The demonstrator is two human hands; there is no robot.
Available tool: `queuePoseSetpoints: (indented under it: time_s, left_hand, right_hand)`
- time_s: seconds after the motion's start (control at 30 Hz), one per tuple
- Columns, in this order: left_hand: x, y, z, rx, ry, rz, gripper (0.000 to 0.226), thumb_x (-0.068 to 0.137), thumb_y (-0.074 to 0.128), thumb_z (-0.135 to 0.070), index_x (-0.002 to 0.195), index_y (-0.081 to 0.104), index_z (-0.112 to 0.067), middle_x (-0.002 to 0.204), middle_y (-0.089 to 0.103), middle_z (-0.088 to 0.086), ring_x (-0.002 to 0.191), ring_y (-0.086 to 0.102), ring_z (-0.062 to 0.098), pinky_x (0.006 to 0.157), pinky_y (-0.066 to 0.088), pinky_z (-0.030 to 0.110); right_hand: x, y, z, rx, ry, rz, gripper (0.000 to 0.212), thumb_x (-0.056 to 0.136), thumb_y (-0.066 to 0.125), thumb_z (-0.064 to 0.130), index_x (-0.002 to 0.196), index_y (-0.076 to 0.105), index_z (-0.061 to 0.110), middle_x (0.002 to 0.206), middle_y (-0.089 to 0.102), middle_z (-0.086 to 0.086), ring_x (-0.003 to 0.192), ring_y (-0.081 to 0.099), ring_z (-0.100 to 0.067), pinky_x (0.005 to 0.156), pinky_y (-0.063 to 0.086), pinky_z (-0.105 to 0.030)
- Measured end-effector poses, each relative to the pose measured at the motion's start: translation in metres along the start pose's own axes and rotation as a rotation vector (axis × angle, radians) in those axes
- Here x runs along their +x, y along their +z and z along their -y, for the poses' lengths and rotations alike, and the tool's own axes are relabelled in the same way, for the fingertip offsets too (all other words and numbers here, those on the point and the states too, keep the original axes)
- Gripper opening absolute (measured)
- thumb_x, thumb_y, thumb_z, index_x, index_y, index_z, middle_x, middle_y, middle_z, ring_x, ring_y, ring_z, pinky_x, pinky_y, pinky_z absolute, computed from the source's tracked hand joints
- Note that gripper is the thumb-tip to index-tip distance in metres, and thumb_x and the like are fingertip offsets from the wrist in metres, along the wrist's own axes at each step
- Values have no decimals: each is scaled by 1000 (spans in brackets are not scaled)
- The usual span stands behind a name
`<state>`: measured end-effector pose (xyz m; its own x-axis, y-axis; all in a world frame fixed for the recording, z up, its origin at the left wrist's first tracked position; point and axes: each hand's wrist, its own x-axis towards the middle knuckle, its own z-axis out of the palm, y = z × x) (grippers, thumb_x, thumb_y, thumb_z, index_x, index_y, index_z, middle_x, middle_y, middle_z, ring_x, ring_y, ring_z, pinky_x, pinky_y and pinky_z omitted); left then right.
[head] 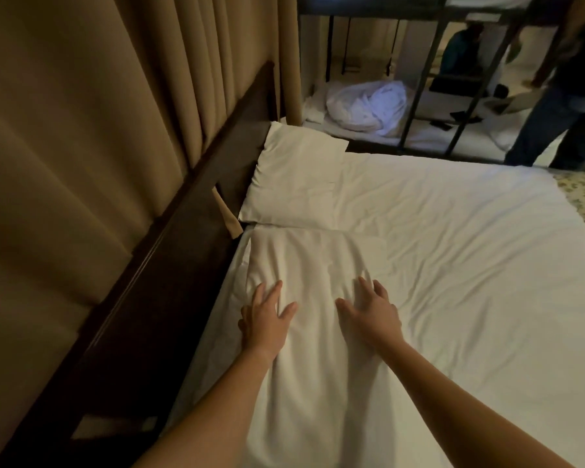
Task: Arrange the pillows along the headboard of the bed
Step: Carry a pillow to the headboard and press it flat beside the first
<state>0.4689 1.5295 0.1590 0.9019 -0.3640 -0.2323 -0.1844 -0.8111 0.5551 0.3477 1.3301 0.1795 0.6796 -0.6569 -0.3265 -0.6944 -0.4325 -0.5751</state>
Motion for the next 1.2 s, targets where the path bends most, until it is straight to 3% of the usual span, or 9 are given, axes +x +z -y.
queuePoseSetpoints:
  time_s: [0.3,0.5,0.7,0.87,1.0,1.2]
  left_hand:
    - [108,-34,90,45,120,112,64,97,59,-58,157,40,-44,171,21,-5,149,33,32,120,32,47]
    - [159,-27,140,99,151,82,63,94,67,-54,153,48,-41,168,29,-1,141,40,38,115,33,45]
    - [190,-13,180,97,151,72,65,93,68,-54,153,49,-41,167,32,0,136,47,37,113,34,45]
    - [203,-4,205,61,164,15,62,93,72,-50,150,54,-35,165,36,1,137,47,30,112,33,42]
    - [208,4,223,122,87,85,58,97,64,-51,152,50,-38,167,29,-2,133,47,37,114,35,42]
    - [221,16,227,355,6,122,59,103,44,-52,160,33,-41,171,17,2,147,29,38,116,34,54]
  right_hand:
    - [41,107,62,91,129,-47,88,78,57,77,157,35,45,172,24,-2,138,52,-41,112,44,-52]
    - [73,165,68,165,116,-40,87,85,75,64,160,40,36,170,29,-5,142,49,-34,117,40,-48]
    - [97,205,65,220,64,-54,85,83,82,56,158,44,40,168,31,-1,146,43,-23,112,36,-28]
    - [111,232,63,282,56,-4,83,84,84,51,157,46,41,169,27,-2,150,37,-21,119,39,-39]
    - [118,250,54,282,109,90,82,89,79,52,160,42,38,171,22,-1,150,34,-20,112,29,-22]
    - [139,270,56,-52,207,34,75,101,53,61,164,25,32,175,8,-10,154,27,-42,122,29,-54]
